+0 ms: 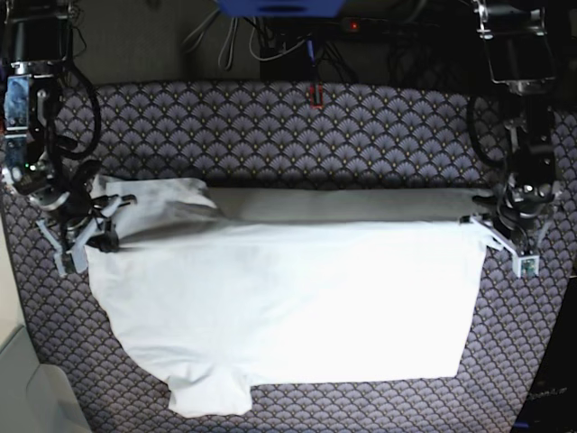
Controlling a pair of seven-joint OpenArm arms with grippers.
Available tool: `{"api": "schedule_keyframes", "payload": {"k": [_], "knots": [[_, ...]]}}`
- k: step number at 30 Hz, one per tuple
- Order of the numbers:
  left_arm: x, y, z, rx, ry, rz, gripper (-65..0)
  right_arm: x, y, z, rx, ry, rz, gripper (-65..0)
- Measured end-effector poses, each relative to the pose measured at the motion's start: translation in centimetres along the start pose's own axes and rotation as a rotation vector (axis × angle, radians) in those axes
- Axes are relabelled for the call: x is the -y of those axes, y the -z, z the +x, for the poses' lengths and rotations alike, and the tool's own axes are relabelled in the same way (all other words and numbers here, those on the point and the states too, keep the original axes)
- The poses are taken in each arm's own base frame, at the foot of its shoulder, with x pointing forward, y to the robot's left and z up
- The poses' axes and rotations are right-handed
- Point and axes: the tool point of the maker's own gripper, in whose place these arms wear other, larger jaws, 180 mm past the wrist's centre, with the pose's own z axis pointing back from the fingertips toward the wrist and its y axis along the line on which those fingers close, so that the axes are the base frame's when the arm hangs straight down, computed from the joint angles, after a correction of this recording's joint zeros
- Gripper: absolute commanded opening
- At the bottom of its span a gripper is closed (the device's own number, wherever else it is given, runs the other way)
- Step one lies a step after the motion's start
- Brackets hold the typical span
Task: Fold the T-shirt properly
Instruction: 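Lift the shoulder edge and pull it toward the robot with both grippers, then lower the held shoulder edge onto the mat with both grippers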
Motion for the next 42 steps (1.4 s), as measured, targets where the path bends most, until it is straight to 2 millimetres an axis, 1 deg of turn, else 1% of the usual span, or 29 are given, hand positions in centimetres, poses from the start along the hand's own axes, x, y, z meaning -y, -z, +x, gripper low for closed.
{"api": "schedule_keyframes", "payload": {"k": [1, 3, 5, 6, 8, 10, 13, 15, 16, 18, 20, 22, 24, 26, 29, 31, 33, 35, 37, 39, 42], "knots": [[0.0, 0.0, -0.2, -0.008, -0.002, 0.001, -64.1, -0.3, 0.2, 0.0, -0.008, -0.012, 0.009, -65.0], [0.0, 0.1, 0.3, -0.002, -0.003, 0.006, -64.0, -0.9, 0.4, 0.1, -0.012, -0.033, 0.025, -65.0], [0.0, 0.1, 1.0, 0.016, -0.006, 0.006, -63.4, -1.2, 0.5, -0.1, -0.019, -0.041, 0.031, -61.5], [0.0, 0.1, 1.1, 0.017, -0.006, 0.006, -61.9, -1.2, 0.5, -0.3, -0.027, -0.042, 0.031, -59.0], [0.0, 0.1, 0.8, 0.013, -0.004, 0.006, -54.8, -1.2, 0.5, -0.4, -0.028, -0.042, 0.029, -52.2], [-0.1, 0.0, 0.7, 0.008, -0.004, 0.011, -44.5, -1.1, 0.5, -0.3, -0.023, -0.041, 0.027, -44.5], [-0.2, 0.0, 0.8, 0.014, -0.006, 0.015, -32.3, -1.0, 0.5, -0.2, -0.023, -0.042, 0.026, -35.5], [-0.3, 0.0, 0.8, 0.012, -0.006, 0.016, -24.7, -0.9, 0.4, -0.2, -0.024, -0.046, 0.023, -32.2], [-0.3, 0.0, 0.8, 0.012, -0.006, 0.016, -21.8, -0.6, 0.3, -0.3, -0.030, -0.053, 0.018, -32.1], [-0.2, -0.2, 0.9, 0.015, -0.006, 0.016, -18.4, -0.1, 0.1, -0.3, -0.032, -0.059, 0.008, -31.6], [-0.1, -1.0, 1.5, 0.045, 0.004, 0.013, -17.2, 0.2, -0.1, -0.3, -0.026, -0.047, -0.004, -30.1], [0.1, -2.1, 1.4, 0.071, 0.020, 0.009, -17.3, 1.3, -0.8, -1.0, -0.016, -0.004, -0.032, -28.3], [0.3, -3.1, 0.3, 0.062, 0.039, 0.009, -17.3, 3.0, -1.8, -2.6, -0.054, 0.017, -0.084, -27.3], [0.7, -3.7, -0.7, 0.058, 0.044, 0.000, -17.3, 4.0, -2.4, -3.7, -0.074, 0.031, -0.118, -27.1], [1.9, -3.7, -2.5, 0.026, 0.028, -0.022, -17.3, 3.6, -2.7, -4.8, -0.082, 0.045, -0.103, -27.1], [2.6, -3.3, -4.0, -0.007, 0.013, -0.036, -17.3, 3.1, -3.0, -6.1, -0.098, 0.051, -0.095, -27.1], [2.2, -2.8, -5.1, -0.022, -0.024, -0.026, -17.3, 2.6, -3.3, -7.3, -0.110, 0.050, -0.086, -27.1], [1.4, -2.4, -5.7, -0.017, -0.061, -0.001, -17.3, 2.3, -3.5, -7.7, -0.095, 0.055, -0.080, -27.1], [0.7, -1.9, -6.8, -0.042, -0.073, 0.014, -17.3, 2.2, -3.6, -8.0, -0.090, 0.054, -0.079, -27.1], [0.6, -1.4, -7.8, -0.060, -0.077, 0.019, -17.3, 2.0, -3.8, -8.3, -0.086, 0.058, -0.077, -27.0], [0.4, -0.8, -8.2, -0.045, -0.079, 0.021, -17.3, 2.2, -3.7, -8.9, -0.096, 0.069, -0.080, -27.0]]}}
